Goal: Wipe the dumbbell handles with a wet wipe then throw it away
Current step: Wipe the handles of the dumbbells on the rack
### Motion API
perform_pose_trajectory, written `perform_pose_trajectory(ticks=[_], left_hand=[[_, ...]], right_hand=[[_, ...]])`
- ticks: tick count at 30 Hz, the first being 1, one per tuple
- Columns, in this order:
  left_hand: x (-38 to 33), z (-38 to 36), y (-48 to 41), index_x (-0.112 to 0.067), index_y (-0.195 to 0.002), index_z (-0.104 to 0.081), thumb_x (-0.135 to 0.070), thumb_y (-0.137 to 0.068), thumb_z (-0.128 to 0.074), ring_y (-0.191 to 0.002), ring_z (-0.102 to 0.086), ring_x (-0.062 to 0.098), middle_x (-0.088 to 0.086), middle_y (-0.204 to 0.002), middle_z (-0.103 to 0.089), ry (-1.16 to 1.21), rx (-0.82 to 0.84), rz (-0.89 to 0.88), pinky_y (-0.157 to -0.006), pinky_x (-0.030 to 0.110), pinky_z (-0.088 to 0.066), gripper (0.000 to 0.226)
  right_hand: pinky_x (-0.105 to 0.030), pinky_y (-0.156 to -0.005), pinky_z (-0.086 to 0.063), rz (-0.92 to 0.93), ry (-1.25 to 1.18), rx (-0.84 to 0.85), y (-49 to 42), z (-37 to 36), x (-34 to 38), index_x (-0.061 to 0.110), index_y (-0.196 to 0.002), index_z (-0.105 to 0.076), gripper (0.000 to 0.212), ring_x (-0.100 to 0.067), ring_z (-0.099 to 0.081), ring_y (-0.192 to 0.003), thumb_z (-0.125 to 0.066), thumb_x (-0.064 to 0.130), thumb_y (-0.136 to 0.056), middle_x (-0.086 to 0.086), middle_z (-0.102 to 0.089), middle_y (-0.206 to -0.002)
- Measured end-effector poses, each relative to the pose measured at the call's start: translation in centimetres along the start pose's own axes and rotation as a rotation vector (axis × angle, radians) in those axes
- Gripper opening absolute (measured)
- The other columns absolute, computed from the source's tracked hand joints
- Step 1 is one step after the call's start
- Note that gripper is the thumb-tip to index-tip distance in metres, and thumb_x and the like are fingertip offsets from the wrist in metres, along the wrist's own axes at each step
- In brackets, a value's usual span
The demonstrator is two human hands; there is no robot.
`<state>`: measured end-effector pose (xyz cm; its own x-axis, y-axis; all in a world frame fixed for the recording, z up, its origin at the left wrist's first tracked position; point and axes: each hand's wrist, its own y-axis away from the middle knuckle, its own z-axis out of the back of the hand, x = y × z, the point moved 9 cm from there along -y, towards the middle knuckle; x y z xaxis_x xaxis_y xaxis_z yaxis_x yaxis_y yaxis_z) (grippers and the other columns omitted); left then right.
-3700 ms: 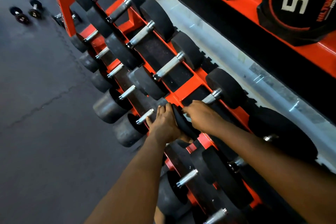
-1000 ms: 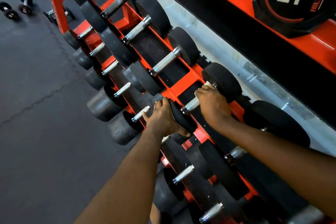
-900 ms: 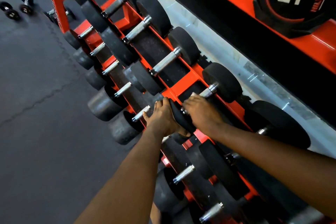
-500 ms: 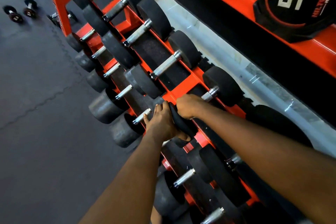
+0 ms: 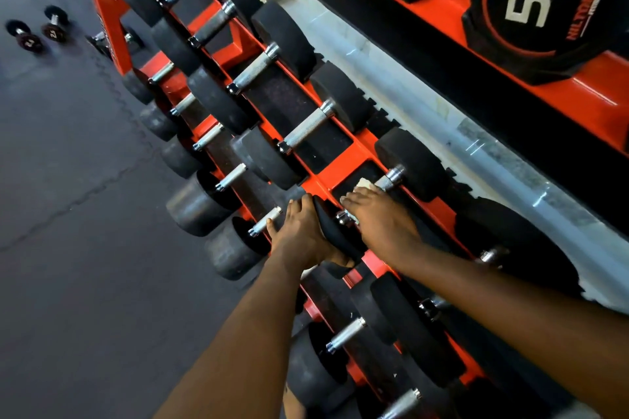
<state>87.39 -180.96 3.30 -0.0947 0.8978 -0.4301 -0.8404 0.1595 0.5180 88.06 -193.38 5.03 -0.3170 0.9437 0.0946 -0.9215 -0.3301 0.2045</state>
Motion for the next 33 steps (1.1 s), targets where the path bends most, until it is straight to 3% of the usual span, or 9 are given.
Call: perform_pose_trajectory(ticks=[3,7,10,13,18,24,26,29,33], left_hand=[[-0.1,0.1,0.2,-0.02,-0.147,-0.021,-0.06,-0.038,-0.093,-0.145,-0.03,0.02,-0.002,-0.151,-0.031,0.004,0.006,-0.001,-0.118,0.062,-0.005,0.137],[-0.2,0.2,0.2,-0.02,-0.138,-0.028,-0.056,-0.041,-0.095,-0.139,-0.036,0.018,-0.004,-0.142,-0.036,0.034,-0.021,-0.028,-0.116,0.061,-0.014,0.122],[-0.4,0.2,0.2,-0.02,-0.14,-0.027,-0.056,-0.042,-0.095,-0.142,-0.033,0.019,-0.004,-0.145,-0.035,0.034,-0.007,-0.038,-0.116,0.064,-0.013,0.124],[-0.2,0.0,-0.1,-0.019,-0.147,-0.02,-0.065,-0.034,-0.09,-0.144,-0.032,0.021,-0.003,-0.152,-0.032,0.022,0.014,-0.027,-0.117,0.064,-0.008,0.141],[0.1,-0.1,-0.4,-0.021,-0.149,-0.017,-0.066,-0.035,-0.091,-0.148,-0.029,0.023,-0.001,-0.157,-0.029,0.015,0.009,-0.029,-0.118,0.064,-0.002,0.144],[0.1,-0.3,-0.2,-0.021,-0.148,-0.019,-0.068,-0.031,-0.09,-0.147,-0.031,0.023,0.0,-0.155,-0.031,0.013,0.003,-0.023,-0.117,0.067,-0.004,0.145],[0.2,-0.2,-0.3,-0.022,-0.148,-0.018,-0.069,-0.03,-0.09,-0.147,-0.031,0.023,-0.001,-0.155,-0.031,0.007,-0.001,-0.017,-0.117,0.068,-0.004,0.146],[0.1,-0.2,-0.3,-0.022,-0.149,-0.018,-0.068,-0.033,-0.091,-0.145,-0.033,0.021,-0.004,-0.152,-0.031,0.015,-0.002,-0.025,-0.117,0.067,-0.003,0.145],[-0.2,0.0,-0.3,-0.021,-0.146,-0.022,-0.067,-0.035,-0.091,-0.143,-0.034,0.02,-0.005,-0.148,-0.033,-0.006,0.011,-0.03,-0.117,0.066,-0.005,0.139]], right_hand=[[-0.037,-0.124,-0.004,-0.192,-0.285,-0.031,2.3,-1.6,0.2,0.006,-0.156,-0.011,0.079,-0.02,0.007,-0.151,-0.053,0.008,-0.088,-0.007,-0.004,-0.164],[-0.029,-0.122,0.001,-0.517,-0.955,-0.269,3.1,-3.0,0.1,0.007,-0.155,0.002,0.076,-0.015,0.019,-0.147,-0.047,0.004,-0.097,-0.003,0.02,-0.159],[-0.025,-0.118,-0.022,-0.774,-1.501,-0.331,3.2,-4.5,0.5,0.015,-0.157,-0.011,0.067,-0.02,-0.022,-0.148,-0.049,0.016,-0.102,-0.011,-0.013,-0.163],[-0.027,-0.098,-0.045,-0.943,-1.907,-0.519,3.6,-4.5,-0.1,0.007,-0.141,-0.046,0.04,-0.019,-0.056,-0.112,-0.047,0.017,-0.102,-0.01,-0.058,-0.128],[-0.033,-0.077,-0.047,-1.114,-2.092,-0.723,1.3,-4.8,-3.9,0.005,-0.117,-0.061,0.028,-0.017,-0.06,-0.084,-0.05,0.022,-0.099,-0.007,-0.063,-0.098],[-0.025,-0.055,-0.045,-1.061,-2.071,-0.3,1.5,-6.3,-1.2,0.013,-0.096,-0.064,0.026,-0.014,-0.057,-0.063,-0.049,0.034,-0.098,-0.004,-0.06,-0.077],[-0.032,-0.064,-0.05,-1.054,-2.034,-0.297,1.5,-5.7,-2.9,0.009,-0.1,-0.066,0.035,-0.02,-0.06,-0.069,-0.049,0.039,-0.097,-0.009,-0.063,-0.08],[-0.036,-0.08,-0.047,-1.051,-2.041,-0.577,1.6,-4.3,-5.6,0.008,-0.093,-0.063,0.023,-0.022,-0.058,-0.08,-0.049,0.026,-0.096,-0.01,-0.06,-0.083],[-0.025,-0.069,-0.048,-0.919,-2.067,-0.318,1.3,-6.3,-1.0,0.009,-0.095,-0.065,0.024,-0.018,-0.057,-0.078,-0.046,0.024,-0.099,-0.007,-0.062,-0.086]])
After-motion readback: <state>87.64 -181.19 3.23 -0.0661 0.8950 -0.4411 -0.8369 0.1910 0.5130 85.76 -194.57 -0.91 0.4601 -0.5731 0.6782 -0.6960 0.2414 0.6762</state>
